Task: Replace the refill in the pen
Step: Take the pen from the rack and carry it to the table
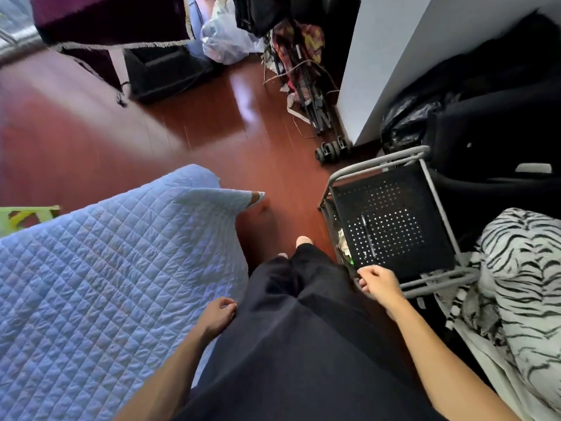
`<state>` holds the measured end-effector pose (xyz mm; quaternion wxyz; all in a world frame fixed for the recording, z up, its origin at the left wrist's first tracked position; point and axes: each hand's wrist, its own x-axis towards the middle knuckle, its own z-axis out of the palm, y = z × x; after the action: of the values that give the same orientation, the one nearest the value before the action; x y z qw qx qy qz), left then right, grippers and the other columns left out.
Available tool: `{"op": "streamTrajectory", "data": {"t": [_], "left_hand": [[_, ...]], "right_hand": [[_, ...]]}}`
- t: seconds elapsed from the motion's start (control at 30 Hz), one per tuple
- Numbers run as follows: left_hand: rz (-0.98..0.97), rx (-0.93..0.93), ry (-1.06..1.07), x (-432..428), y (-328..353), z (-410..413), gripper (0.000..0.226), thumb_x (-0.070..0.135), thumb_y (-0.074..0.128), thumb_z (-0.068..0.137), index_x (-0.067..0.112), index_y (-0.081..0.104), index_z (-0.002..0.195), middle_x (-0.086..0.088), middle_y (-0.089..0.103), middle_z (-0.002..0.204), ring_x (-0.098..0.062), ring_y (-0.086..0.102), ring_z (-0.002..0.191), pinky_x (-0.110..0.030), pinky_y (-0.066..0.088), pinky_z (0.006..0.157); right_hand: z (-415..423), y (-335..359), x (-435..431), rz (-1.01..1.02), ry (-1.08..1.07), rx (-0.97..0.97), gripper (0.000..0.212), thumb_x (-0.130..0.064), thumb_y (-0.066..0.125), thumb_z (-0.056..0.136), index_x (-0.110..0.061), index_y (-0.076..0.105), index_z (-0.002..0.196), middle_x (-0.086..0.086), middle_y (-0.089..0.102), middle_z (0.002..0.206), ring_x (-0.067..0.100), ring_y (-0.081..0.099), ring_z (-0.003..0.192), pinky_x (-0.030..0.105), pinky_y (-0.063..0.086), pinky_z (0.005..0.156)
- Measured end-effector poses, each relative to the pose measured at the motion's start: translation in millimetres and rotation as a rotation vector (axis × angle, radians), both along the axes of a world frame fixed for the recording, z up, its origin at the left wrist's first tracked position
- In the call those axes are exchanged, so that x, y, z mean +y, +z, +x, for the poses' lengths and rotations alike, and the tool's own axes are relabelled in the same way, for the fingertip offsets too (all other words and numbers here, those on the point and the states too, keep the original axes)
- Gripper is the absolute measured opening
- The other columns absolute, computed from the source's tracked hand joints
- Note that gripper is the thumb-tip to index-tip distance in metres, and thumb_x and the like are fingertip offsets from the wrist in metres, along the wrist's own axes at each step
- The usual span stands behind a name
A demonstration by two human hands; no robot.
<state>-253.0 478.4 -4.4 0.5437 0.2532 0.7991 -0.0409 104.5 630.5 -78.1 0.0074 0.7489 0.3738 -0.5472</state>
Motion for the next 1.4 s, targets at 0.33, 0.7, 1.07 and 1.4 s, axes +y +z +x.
{"op": "streamTrajectory", "data": {"t": [0.33,0.7,1.07,1.4], "left_hand": [[-0.037,-0.064,0.024,97,-8,-7,0.020,0.014,0.049,0.106,0.005,0.064,0.116,-0.015,0.070,0.096,-0.025,0.065,0.076,-0.032,0.046,0.066],[-0.089,-0.139,-0.075,138,-67,3,0.021,0.014,0.049,0.106,0.002,0.065,0.115,-0.020,0.072,0.099,-0.031,0.065,0.082,-0.035,0.047,0.074],[-0.154,-0.154,-0.017,141,-108,-3,0.019,0.010,0.048,0.106,0.002,0.064,0.114,-0.027,0.071,0.105,-0.031,0.063,0.083,-0.031,0.047,0.065],[-0.151,-0.145,0.020,142,-100,-9,0.023,0.012,0.048,0.106,0.001,0.064,0.118,-0.026,0.071,0.106,-0.032,0.064,0.086,-0.031,0.047,0.067]], "right_hand": [[2,-15,61,0.051,-0.149,-0.070,0.002,-0.017,0.078,0.093,-0.016,0.077,0.092,0.009,0.080,0.096,0.030,0.074,0.098,0.044,0.059,0.093],[2,-90,106,0.032,-0.142,-0.241,0.015,-0.021,0.080,0.093,-0.016,0.077,0.107,0.002,0.078,0.099,0.018,0.071,0.088,0.029,0.055,0.077],[-11,-133,115,0.062,-0.159,-0.314,0.023,-0.025,0.082,0.092,-0.018,0.071,0.110,-0.011,0.065,0.079,0.024,0.073,0.097,0.046,0.060,0.090],[-9,-128,122,-0.002,-0.172,-0.311,0.023,-0.025,0.080,0.094,-0.015,0.076,0.115,0.006,0.079,0.111,0.023,0.073,0.097,0.041,0.061,0.091]]}}
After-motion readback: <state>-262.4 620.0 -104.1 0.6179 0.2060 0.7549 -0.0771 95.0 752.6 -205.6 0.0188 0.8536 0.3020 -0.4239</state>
